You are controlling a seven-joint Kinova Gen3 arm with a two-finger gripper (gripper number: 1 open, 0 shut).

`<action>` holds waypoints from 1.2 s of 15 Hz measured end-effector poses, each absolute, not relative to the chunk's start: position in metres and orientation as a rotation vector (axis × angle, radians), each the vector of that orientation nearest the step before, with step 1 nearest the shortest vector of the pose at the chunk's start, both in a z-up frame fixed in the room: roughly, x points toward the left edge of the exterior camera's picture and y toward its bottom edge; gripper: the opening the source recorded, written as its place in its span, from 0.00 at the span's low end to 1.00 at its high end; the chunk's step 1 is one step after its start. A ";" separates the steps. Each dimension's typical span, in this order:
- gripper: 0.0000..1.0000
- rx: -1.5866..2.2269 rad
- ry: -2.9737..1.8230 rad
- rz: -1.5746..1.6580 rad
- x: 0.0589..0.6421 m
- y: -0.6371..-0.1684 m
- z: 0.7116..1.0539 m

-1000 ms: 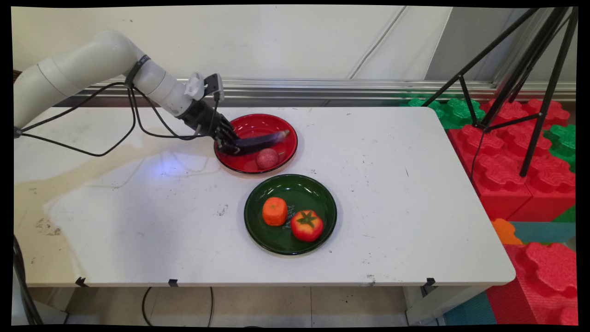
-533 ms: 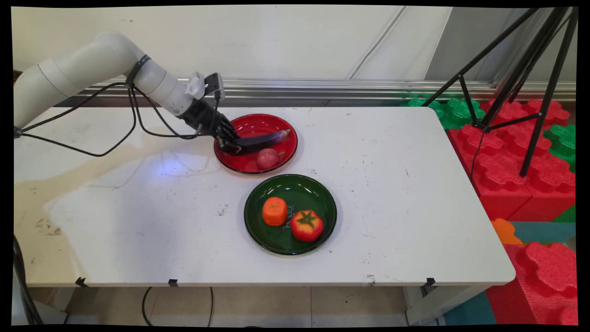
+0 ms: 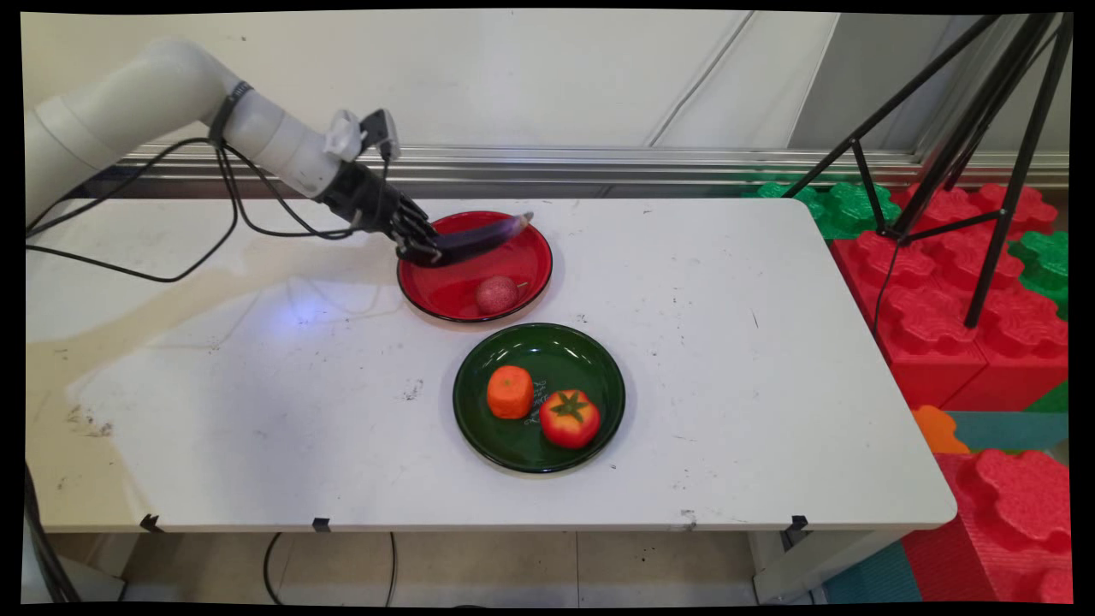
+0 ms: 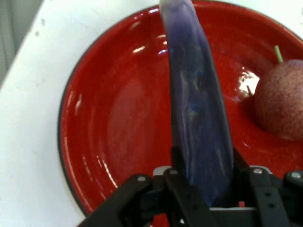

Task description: Place the picked object on the table

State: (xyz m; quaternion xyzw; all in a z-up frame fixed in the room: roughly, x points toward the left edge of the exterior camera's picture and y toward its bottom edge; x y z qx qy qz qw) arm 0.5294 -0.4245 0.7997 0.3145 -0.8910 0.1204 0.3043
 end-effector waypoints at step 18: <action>0.00 0.843 -2.296 0.281 0.580 -0.316 0.874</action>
